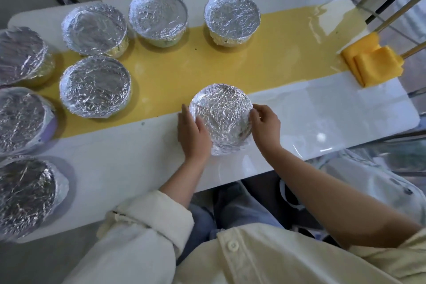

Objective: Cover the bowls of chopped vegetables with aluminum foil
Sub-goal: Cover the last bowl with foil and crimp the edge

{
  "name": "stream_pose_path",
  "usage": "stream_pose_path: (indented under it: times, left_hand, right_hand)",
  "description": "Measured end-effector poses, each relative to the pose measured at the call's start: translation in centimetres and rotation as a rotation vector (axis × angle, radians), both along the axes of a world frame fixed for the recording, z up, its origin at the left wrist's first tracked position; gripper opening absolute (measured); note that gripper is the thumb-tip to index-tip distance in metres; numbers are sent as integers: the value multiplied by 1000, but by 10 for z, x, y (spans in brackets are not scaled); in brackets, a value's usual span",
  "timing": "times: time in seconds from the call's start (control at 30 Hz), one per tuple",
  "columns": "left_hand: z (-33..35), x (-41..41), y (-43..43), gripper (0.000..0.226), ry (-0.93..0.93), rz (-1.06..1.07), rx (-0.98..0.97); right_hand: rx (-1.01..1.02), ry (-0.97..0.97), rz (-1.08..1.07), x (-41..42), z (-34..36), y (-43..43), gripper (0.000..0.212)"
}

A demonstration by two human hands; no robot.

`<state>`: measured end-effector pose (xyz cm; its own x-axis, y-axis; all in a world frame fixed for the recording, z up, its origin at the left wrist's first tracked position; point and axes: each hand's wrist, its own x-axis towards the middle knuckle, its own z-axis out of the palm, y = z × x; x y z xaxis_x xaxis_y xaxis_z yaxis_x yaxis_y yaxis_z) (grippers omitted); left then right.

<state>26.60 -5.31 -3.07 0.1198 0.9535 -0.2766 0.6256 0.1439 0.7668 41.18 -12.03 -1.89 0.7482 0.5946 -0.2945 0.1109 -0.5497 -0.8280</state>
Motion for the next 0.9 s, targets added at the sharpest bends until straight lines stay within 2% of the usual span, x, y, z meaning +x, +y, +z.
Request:
stream_pose_path:
  times: [0.03, 0.13, 0.2, 0.27, 0.33, 0.4, 0.5, 0.7, 0.83, 0.9]
  left_hand:
    - [-1, -4, 14, 51, 58, -57, 5]
    - [0, -13, 43, 46, 164, -214, 79]
    - [1, -15, 39, 46, 194, -207, 158]
    - [-2, -18, 19, 52, 208, -118, 240]
    - [-7, -20, -2, 60, 196, -21, 277]
    - [-13, -19, -12, 58, 108, 59, 220]
    - [-16, -14, -14, 47, -69, 167, 95]
    - [-22, -8, -11, 35, -124, 285, 66]
    - [-18, -11, -10, 39, -200, 254, -44]
    - [-11, -16, -6, 43, -255, 254, -133]
  right_hand:
    - [-25, 4, -33, -4, 0, -5, 23]
    - [-153, -14, -33, -10, -1, -23, 40]
    - [-203, -73, -55, -7, 0, -25, 41]
    - [-91, -145, -80, -3, -1, -19, 28]
    - [84, -189, 31, -3, -2, -9, 18]
    - [149, -130, 165, -5, -6, 0, 32]
    - [161, 55, 176, -9, -8, 14, 36]
    - [165, 44, 71, -13, -17, 21, 31]
    - [102, 57, 133, -8, -18, 22, 31]
    - [125, -112, 216, -8, -15, 19, 34]
